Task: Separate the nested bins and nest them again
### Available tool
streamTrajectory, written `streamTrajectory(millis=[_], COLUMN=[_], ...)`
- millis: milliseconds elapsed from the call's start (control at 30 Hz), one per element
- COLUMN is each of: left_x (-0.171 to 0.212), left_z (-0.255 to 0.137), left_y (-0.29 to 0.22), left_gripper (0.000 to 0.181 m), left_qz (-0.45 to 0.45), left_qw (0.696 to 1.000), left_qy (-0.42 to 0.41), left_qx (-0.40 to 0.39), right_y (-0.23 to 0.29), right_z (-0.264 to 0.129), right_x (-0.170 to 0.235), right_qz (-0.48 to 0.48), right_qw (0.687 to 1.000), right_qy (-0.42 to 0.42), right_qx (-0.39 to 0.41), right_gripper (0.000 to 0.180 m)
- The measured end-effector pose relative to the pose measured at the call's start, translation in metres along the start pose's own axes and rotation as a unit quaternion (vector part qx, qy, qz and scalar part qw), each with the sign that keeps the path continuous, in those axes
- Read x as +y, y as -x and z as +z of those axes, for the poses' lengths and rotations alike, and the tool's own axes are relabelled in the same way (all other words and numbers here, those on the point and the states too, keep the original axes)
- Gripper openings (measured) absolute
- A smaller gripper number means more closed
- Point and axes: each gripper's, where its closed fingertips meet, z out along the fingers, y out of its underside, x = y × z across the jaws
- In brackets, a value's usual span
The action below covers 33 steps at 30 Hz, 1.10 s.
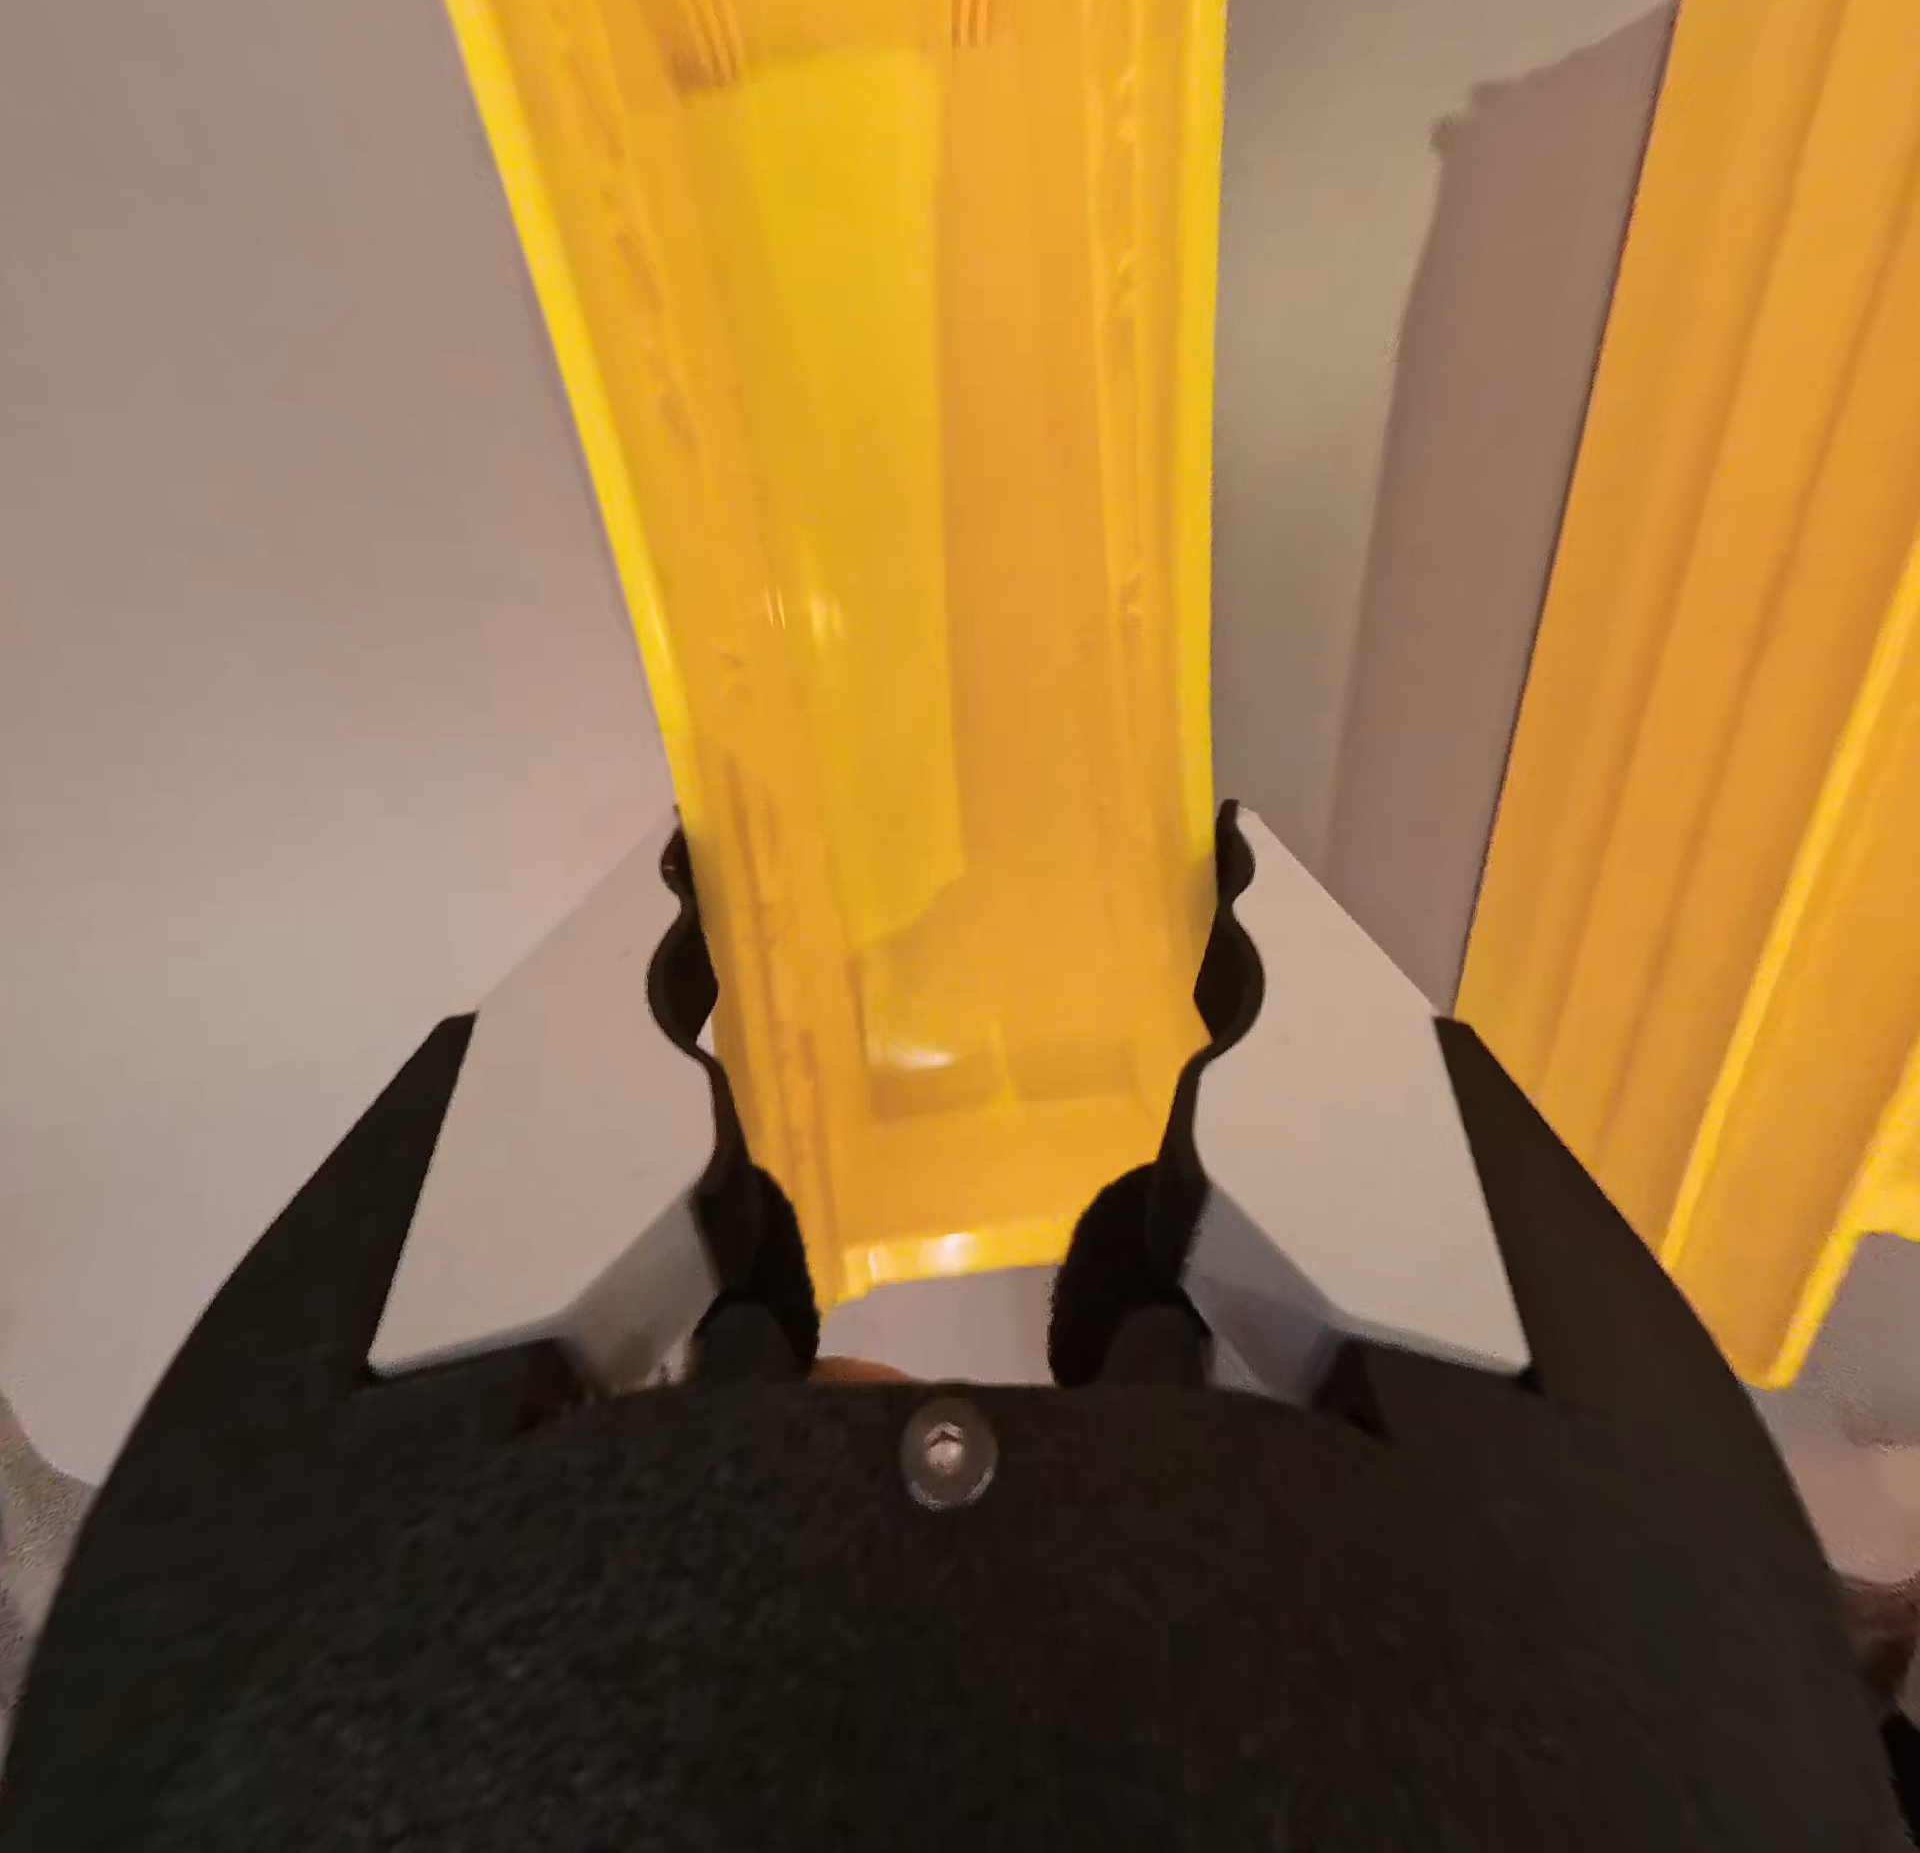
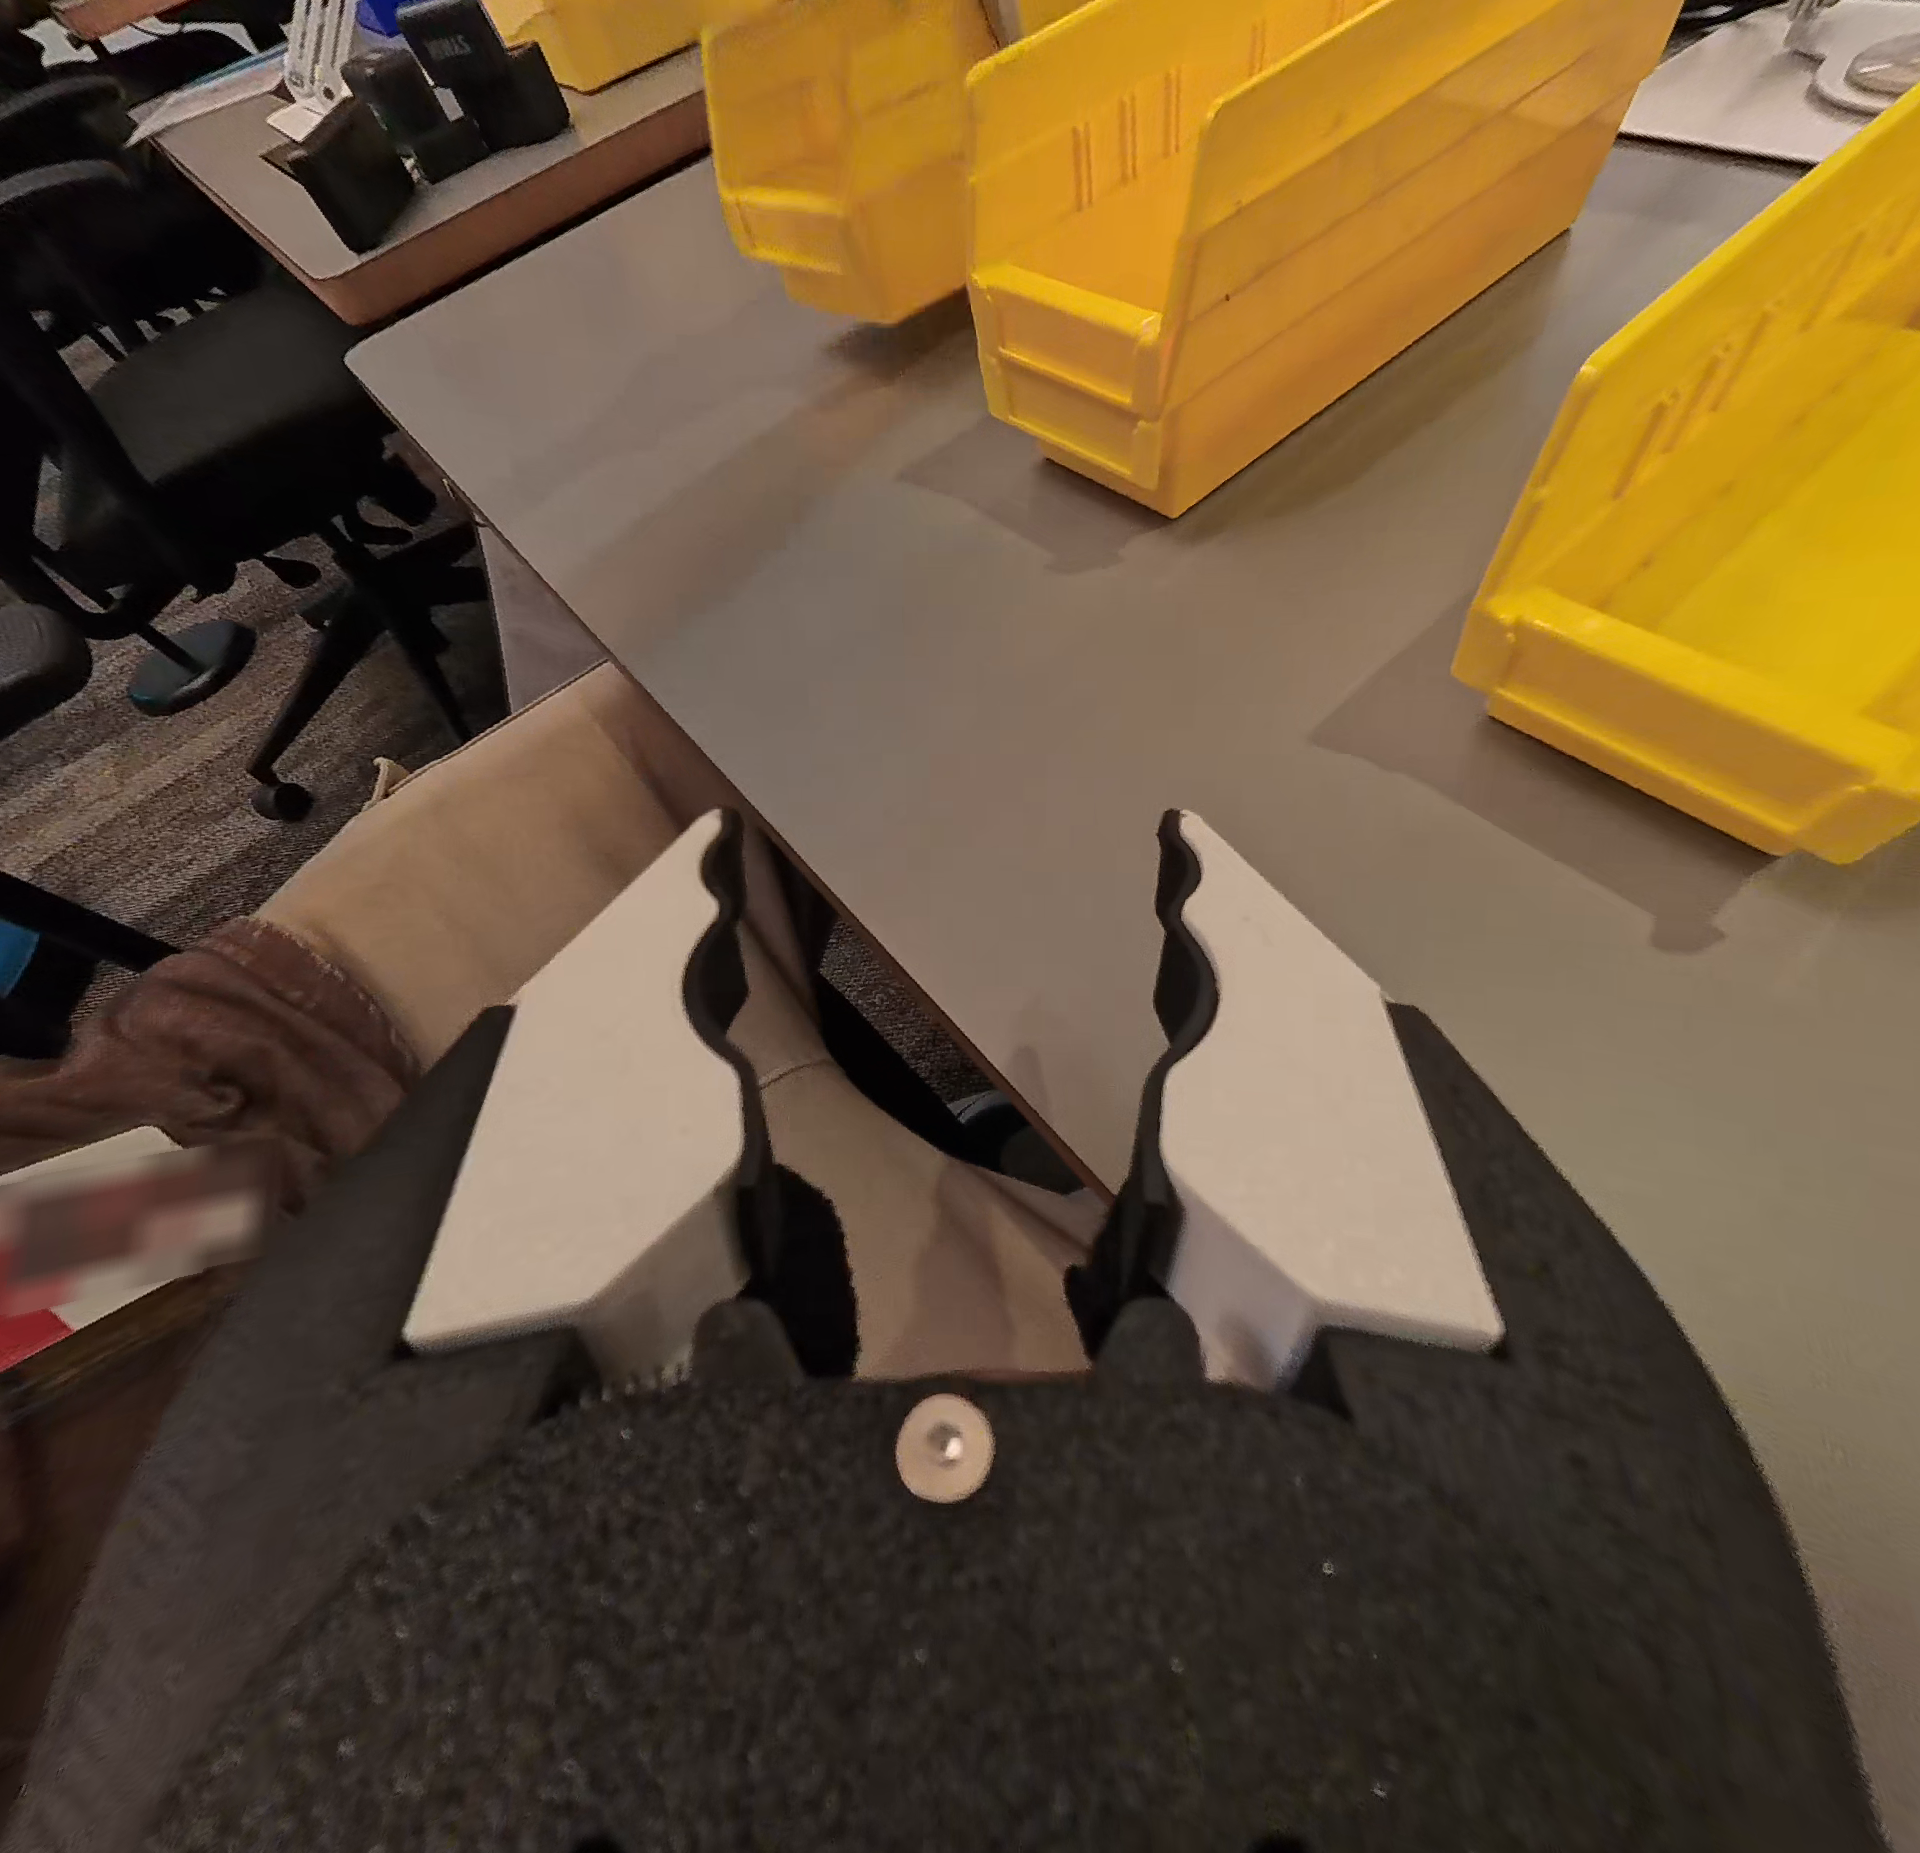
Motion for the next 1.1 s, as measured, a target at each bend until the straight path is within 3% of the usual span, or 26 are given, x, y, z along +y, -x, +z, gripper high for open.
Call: streamTrajectory(millis=[33, 267, 367, 633, 800, 933, 1100], left_x=[-0.003, -0.015, -0.019, -0.025, -0.036, -0.039, -0.039], left_z=[-0.008, -0.067, -0.091, -0.137, -0.130, -0.105, -0.104], left_y=[0.000, -0.016, -0.027, -0.132, -0.181, -0.189, -0.200], left_gripper=[0.093, 0.092, 0.093, 0.094, 0.094, 0.094, 0.095], left_qz=[-0.006, -0.037, -0.020, 0.063, 0.081, 0.059, 0.056], left_qw=[1.000, 0.992, 0.991, 0.984, 0.985, 0.991, 0.990], left_qy=[-0.012, -0.077, -0.099, -0.129, -0.122, -0.106, -0.118], left_qx=[0.008, 0.092, 0.088, 0.107, 0.090, 0.058, 0.044], right_y=[0.000, 0.002, 0.001, -0.001, 0.001, -0.002, -0.006], right_z=[0.000, 0.002, 0.002, 0.003, 0.001, -0.001, -0.004], right_x=[0.000, 0.001, 0.003, 0.004, 0.003, 0.004, 0.004], right_qz=[0.000, 0.007, 0.004, 0.012, 0.006, 0.005, 0.010], right_qw=[1.000, 1.000, 1.000, 1.000, 1.000, 1.000, 1.000], right_qy=[0.001, 0.004, 0.009, 0.012, 0.012, 0.012, 0.011], right_qx=[0.001, -0.001, 0.002, 0.002, 0.004, 0.008, 0.010], right_gripper=[0.080, 0.079, 0.079, 0.079, 0.079, 0.079, 0.079])
